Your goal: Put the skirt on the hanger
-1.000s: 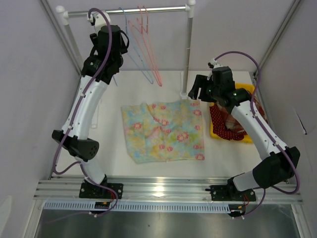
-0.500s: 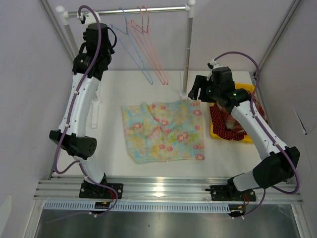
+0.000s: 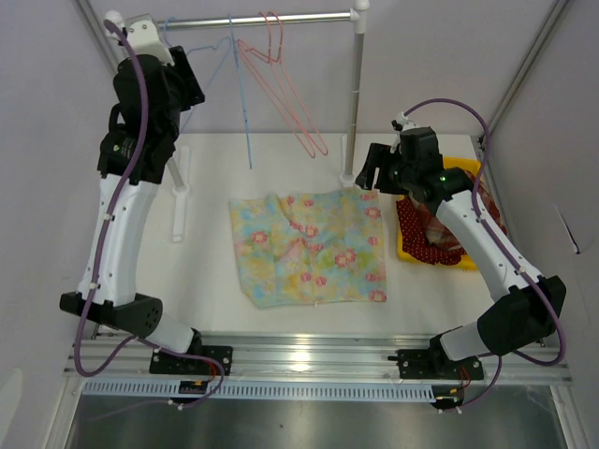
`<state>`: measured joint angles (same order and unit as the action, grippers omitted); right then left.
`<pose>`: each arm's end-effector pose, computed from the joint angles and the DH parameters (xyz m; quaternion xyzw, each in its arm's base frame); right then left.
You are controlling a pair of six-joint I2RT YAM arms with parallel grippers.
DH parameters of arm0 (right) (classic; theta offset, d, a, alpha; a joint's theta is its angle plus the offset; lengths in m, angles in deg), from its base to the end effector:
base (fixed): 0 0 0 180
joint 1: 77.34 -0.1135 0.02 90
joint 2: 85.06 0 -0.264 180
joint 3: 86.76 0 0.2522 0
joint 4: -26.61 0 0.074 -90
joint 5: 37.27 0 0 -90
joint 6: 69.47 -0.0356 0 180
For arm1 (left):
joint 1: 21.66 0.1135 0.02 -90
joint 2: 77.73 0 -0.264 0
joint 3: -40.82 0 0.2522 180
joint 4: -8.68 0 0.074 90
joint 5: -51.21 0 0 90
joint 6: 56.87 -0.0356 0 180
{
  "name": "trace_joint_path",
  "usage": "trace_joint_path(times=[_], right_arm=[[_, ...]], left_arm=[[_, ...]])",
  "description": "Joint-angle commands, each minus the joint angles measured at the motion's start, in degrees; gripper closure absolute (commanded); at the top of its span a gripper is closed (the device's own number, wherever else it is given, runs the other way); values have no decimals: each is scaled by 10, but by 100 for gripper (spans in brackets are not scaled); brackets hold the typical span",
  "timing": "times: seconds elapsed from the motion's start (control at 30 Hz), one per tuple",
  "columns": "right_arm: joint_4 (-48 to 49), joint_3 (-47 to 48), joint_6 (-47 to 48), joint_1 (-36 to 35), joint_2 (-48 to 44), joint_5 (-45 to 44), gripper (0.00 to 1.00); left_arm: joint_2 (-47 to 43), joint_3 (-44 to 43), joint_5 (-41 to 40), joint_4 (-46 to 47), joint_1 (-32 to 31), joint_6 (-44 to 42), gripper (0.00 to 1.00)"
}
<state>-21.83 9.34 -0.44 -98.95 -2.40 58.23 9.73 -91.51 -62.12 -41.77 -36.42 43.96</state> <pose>0.2974 0.1215 0.3712 -0.0271 0.8859 0.2071 0.4143 0.2871 -0.0611 0.5448 -0.1109 0.7296 0.0003 0.6748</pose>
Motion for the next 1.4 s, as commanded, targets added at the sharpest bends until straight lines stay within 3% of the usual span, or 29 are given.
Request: trace_joint_path(times=[0.0, 0.17, 0.57, 0.73, 0.83, 0.87, 0.93, 1.07, 1.2, 1.37], right_arm=[[17, -1, 3, -2, -3, 3, 29], [15, 2, 4, -2, 2, 6, 29], [6, 11, 17, -1, 10, 2, 29], [4, 5, 20, -1, 8, -4, 29], [3, 1, 22, 0, 6, -7, 29], [3, -3, 22, 0, 5, -9, 30], [5, -5, 21, 0, 2, -11, 32], [3, -7, 24, 0, 0, -15, 43], [3, -7, 28, 0, -4, -17, 53], [4, -6, 28, -1, -7, -15, 54]], left_arm=[[-28, 0, -47, 30, 1, -40, 38], [-16, -2, -95, 37, 3, -78, 34], [85, -32, 12, 16, 64, -60, 32], [99, -28, 41, 17, 67, -51, 35], [104, -29, 59, 19, 67, -50, 45], [104, -30, 65, 19, 67, -49, 56], [100, -28, 72, 21, 67, -48, 65], [98, -47, 82, 19, 67, -49, 100], [83, -52, 97, 22, 67, -47, 100], [51, -62, 111, 27, 67, -53, 100]])
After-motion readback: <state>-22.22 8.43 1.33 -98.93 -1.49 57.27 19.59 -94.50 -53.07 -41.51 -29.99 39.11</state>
